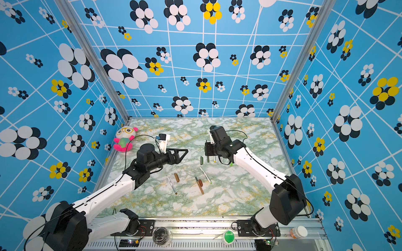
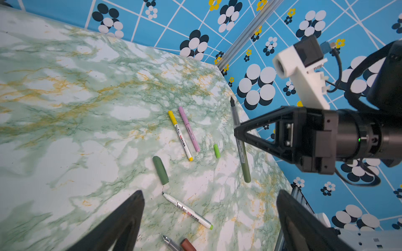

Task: Insert the pens into the pen caps
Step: 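Lift the dark green pen with the right gripper toward the left gripper, then grasp the dark green pen with the left gripper while the right releases it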

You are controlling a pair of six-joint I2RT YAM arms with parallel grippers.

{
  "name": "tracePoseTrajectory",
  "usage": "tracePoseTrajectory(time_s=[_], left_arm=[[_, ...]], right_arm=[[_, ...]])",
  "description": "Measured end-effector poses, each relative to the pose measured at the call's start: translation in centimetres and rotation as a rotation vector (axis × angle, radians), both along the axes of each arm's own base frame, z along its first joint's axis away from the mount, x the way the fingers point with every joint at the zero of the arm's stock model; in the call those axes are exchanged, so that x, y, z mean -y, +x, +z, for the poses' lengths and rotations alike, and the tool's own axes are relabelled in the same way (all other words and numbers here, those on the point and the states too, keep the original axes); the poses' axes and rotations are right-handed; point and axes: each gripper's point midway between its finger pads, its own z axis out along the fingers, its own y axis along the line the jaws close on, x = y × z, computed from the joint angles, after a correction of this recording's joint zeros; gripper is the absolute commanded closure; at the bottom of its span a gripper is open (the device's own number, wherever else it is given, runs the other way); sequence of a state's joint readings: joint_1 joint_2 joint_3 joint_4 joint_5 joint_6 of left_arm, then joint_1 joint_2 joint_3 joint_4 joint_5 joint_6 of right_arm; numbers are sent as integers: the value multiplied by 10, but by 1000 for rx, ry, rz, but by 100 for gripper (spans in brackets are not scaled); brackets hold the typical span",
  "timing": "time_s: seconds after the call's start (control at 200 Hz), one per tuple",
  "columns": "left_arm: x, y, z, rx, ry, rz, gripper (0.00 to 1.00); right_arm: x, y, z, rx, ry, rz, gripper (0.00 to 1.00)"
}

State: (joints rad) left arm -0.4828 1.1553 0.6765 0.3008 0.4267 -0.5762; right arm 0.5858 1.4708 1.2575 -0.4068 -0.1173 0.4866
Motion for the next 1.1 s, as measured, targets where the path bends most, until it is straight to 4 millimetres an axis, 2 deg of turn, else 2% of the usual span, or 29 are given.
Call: tracePoseTrajectory(time_s=[0.055,0.16,0.46,0.6,0.695,0.865,0.97,0.99,1.099], left_arm=[[3,-3,1,10,4,-20,9],[11,-9,2,13,3,-58,12],[37,-14,8,19,-8,-132,18],[45,-10,5,-2,-20,-135,23],[49,-6,3,-18,-28,-134,31],[59,-3,7,-26,-43,-144,49],[61,-3,12,-23,-53,-145,56],[61,-3,12,-18,-51,-146,61],[61,-3,11,-25,-52,-144,69]], right_arm=[[-8,2,15,23,73,6,100],[-22,2,30,29,175,32,100],[-44,-4,53,22,321,97,100],[-55,-13,56,10,346,141,100],[-59,-17,56,6,357,155,100],[-59,-19,46,-7,352,157,100],[-59,-19,42,-15,347,156,100],[-58,-20,41,-17,347,155,100],[-59,-19,41,-16,348,155,100]])
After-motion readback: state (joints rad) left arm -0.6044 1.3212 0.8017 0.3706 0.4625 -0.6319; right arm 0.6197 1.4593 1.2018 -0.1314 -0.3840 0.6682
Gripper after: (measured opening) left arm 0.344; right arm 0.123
